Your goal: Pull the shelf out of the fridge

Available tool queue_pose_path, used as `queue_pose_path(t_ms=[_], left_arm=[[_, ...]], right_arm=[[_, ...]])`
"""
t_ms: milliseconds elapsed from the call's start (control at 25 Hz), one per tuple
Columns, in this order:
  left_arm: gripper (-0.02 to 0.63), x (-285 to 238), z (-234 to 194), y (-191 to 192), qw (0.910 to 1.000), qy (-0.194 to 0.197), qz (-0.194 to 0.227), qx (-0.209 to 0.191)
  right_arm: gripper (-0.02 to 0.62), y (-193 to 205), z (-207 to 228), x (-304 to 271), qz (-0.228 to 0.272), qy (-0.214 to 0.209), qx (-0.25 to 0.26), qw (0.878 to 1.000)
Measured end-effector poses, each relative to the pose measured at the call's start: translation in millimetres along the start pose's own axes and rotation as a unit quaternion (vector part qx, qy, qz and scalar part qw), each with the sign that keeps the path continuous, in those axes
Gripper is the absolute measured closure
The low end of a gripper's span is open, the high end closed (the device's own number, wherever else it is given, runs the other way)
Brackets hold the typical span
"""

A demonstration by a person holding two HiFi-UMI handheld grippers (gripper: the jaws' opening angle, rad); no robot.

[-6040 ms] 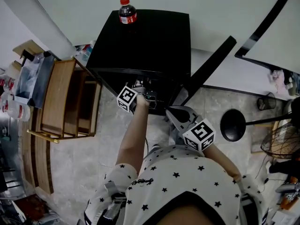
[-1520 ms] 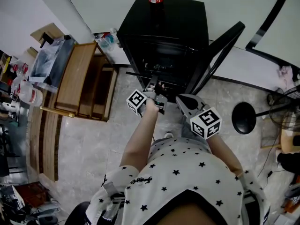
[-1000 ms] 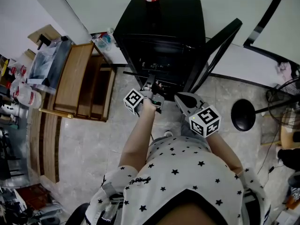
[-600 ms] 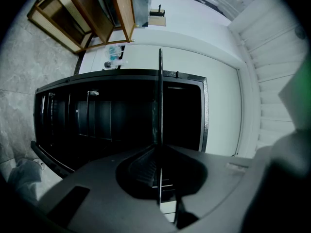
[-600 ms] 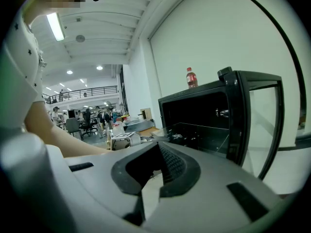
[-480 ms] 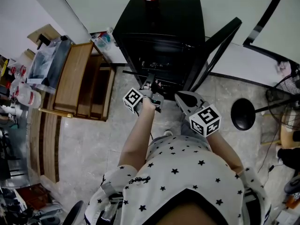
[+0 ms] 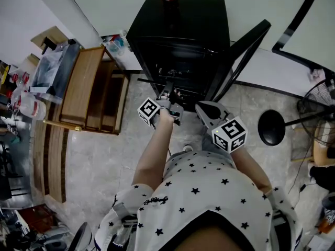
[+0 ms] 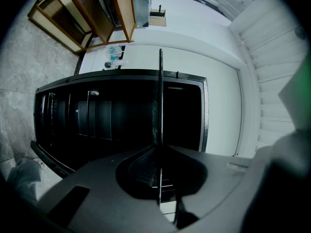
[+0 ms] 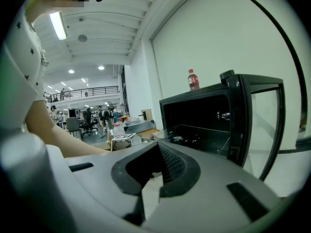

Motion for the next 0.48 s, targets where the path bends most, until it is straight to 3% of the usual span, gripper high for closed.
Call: queue_pose_path(t_ms=[480], left_arm=[[0.575,-0.1,-0.6,0.0,1.0000,-0.001,0.000,0.003]], right_arm=[[0.603,1.1,0.9,1.1,0.007,0.002,-0.006,1.000]])
Point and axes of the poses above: the fingertips, and each gripper's own axes: x backward along the fingers, z to its right, y out of its underside, the point moved 10 cm from there along x, backward along the fingers, and after that the axes turned 13 degrees about -x, right-handed, at the moved point
